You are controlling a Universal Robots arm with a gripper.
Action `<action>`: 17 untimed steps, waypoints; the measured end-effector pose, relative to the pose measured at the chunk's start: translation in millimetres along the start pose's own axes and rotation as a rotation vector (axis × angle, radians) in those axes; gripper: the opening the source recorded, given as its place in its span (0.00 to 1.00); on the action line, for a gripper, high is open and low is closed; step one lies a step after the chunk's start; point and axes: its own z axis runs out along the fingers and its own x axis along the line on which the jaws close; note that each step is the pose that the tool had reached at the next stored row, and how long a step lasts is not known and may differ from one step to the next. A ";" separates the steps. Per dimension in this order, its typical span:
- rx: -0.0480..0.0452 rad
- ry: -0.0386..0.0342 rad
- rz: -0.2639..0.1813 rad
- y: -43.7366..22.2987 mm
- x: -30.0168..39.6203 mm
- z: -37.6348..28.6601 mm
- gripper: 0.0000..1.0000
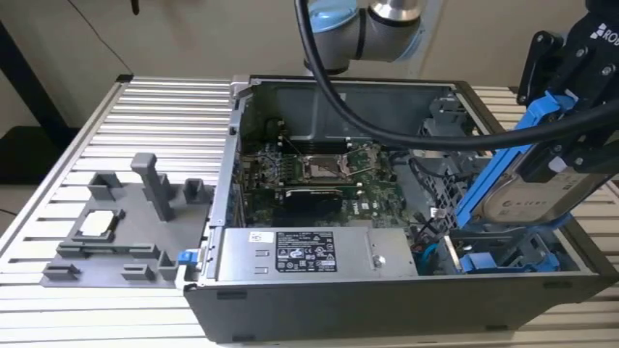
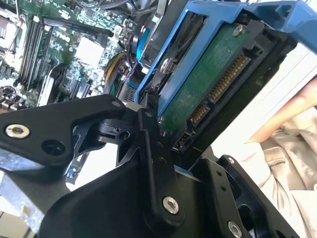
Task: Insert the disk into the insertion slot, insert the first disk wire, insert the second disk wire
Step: 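Insert the disk into the insertion slot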
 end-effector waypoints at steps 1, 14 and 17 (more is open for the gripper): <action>0.0000 0.0000 0.000 -0.3 0.0 1.1 0.33; 0.0000 0.0001 -0.001 -3.7 -0.1 16.8 0.33; 0.0000 -0.0001 -0.001 -5.0 -0.1 19.7 0.33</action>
